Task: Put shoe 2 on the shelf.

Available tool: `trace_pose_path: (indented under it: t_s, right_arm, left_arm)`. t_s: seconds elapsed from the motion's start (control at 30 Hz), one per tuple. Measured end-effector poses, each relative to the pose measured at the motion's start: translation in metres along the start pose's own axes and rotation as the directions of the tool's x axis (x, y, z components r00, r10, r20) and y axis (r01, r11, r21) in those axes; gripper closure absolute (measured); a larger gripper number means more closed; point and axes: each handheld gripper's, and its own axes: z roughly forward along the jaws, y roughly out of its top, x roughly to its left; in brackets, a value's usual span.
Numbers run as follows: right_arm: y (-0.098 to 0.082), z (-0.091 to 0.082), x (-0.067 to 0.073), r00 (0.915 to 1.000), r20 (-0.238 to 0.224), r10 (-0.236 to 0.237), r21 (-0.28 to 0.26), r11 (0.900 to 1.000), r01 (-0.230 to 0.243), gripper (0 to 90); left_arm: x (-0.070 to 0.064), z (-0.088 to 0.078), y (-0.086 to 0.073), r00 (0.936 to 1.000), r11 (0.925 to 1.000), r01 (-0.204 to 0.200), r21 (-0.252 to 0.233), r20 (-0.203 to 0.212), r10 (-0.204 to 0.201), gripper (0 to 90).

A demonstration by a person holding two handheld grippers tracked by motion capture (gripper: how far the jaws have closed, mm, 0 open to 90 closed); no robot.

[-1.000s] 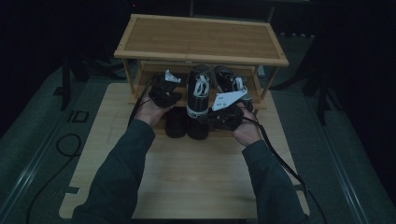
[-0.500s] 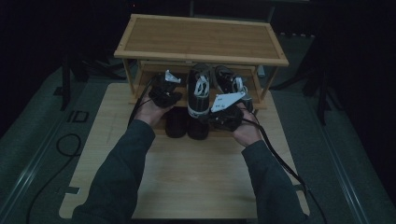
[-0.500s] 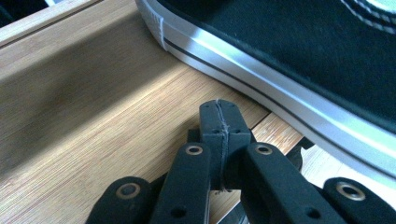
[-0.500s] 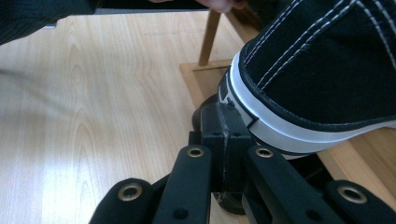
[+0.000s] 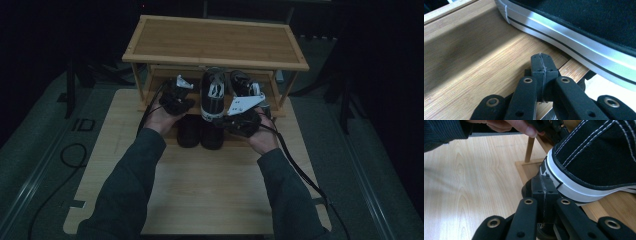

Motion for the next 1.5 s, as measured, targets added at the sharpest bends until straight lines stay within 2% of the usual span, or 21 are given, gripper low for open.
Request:
trace_pose_path:
  t_s: [0.17,0.33,0.53,0.6,0.9,1.23,1.43,1.5]
  right_arm:
    - [-0.003,0.006,0.003,0.9999,-0.004,-0.012,0.041,0.999,0.012,90.0]
    - [-0.001,0.006,0.000,1.0000,0.005,0.004,0.007,1.000,-0.004,90.0]
    - [-0.004,0.009,0.000,0.9999,0.011,0.004,0.033,0.999,-0.005,90.0]
    - [-0.004,0.011,-0.001,0.9993,0.036,0.013,0.032,0.999,-0.014,90.0]
    - [-0.004,0.014,-0.001,0.9992,0.037,0.013,0.015,1.000,-0.013,90.0]
    - [-0.005,0.015,0.000,0.9968,0.079,0.005,0.033,0.999,-0.008,90.0]
    - [-0.004,0.012,-0.002,0.9959,0.088,0.020,0.012,1.000,-0.021,90.0]
    - [-0.004,0.013,-0.003,0.9922,0.122,0.026,0.019,0.999,-0.029,90.0]
  left_arm:
    - [0.000,0.000,0.000,1.0000,1.0000,-0.003,0.002,-0.002,0.003,90.0]
    - [0.000,0.000,0.000,1.0000,1.0000,0.001,-0.001,0.001,-0.001,90.0]
    - [0.000,0.000,0.000,1.0000,1.0000,0.000,-0.002,-0.001,0.000,90.0]
    - [0.000,0.000,0.000,1.0000,1.0000,0.001,-0.003,-0.002,-0.001,90.0]
    - [0.000,0.000,0.000,1.0000,1.0000,-0.002,-0.006,-0.004,0.002,90.0]
    - [0.000,0.000,0.000,1.0000,1.0000,-0.007,-0.002,-0.007,0.007,90.0]
    - [0.000,0.000,-0.001,1.0000,1.0000,-0.003,-0.006,-0.003,0.003,90.0]
    - [0.000,0.000,-0.001,1.0000,1.0000,-0.005,-0.005,-0.005,0.005,90.0]
